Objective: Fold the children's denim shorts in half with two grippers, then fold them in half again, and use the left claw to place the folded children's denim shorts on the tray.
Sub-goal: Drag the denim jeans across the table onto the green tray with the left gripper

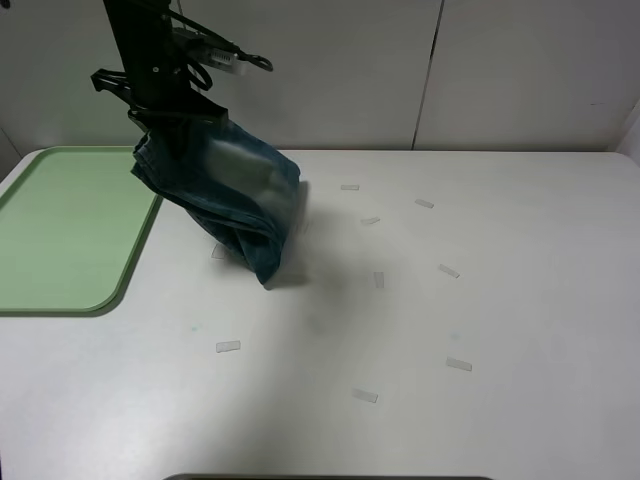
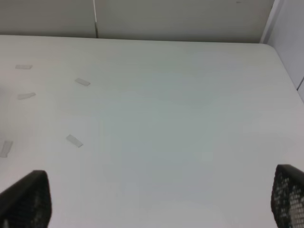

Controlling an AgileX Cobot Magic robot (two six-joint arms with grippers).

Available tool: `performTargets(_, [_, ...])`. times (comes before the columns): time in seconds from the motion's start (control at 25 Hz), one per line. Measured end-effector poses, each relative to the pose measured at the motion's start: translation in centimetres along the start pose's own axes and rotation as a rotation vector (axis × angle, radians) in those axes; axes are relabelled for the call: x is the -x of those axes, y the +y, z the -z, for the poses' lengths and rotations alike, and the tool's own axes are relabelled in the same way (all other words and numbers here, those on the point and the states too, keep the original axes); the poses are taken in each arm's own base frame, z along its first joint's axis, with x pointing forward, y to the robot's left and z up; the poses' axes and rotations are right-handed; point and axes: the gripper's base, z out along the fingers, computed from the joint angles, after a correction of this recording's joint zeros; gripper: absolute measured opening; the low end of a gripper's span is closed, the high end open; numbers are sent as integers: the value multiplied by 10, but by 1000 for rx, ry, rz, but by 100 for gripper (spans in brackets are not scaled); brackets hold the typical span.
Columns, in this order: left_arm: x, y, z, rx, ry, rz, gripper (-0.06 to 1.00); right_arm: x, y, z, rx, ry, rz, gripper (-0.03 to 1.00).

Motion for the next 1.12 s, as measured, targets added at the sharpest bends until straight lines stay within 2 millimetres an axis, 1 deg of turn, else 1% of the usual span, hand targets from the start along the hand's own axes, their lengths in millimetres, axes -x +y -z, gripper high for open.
performTargets(0.08, [-3, 15, -3, 4, 12, 23, 17, 0, 0, 0, 0, 0, 0, 70])
performTargets(0.24, [-18, 48, -10, 9, 53, 63, 17, 0, 0, 0, 0, 0, 0, 70])
performTargets(0.4, [-37, 80, -28, 10, 108, 111, 17, 0, 0, 0, 0, 0, 0, 70])
performTargets(0.56, [-50, 115, -44, 10, 116, 192, 17, 0, 0, 0, 0, 0, 0, 70])
performTargets(0.76, [-62, 158, -52, 23, 76, 299, 17, 0, 0, 0, 0, 0, 0, 70])
performTargets(0.88, [-73, 183, -56, 31, 73, 362, 17, 0, 0, 0, 0, 0, 0, 70])
performTargets(1.12, [-93, 219, -60, 48, 65, 458, 17, 0, 0, 0, 0, 0, 0, 70])
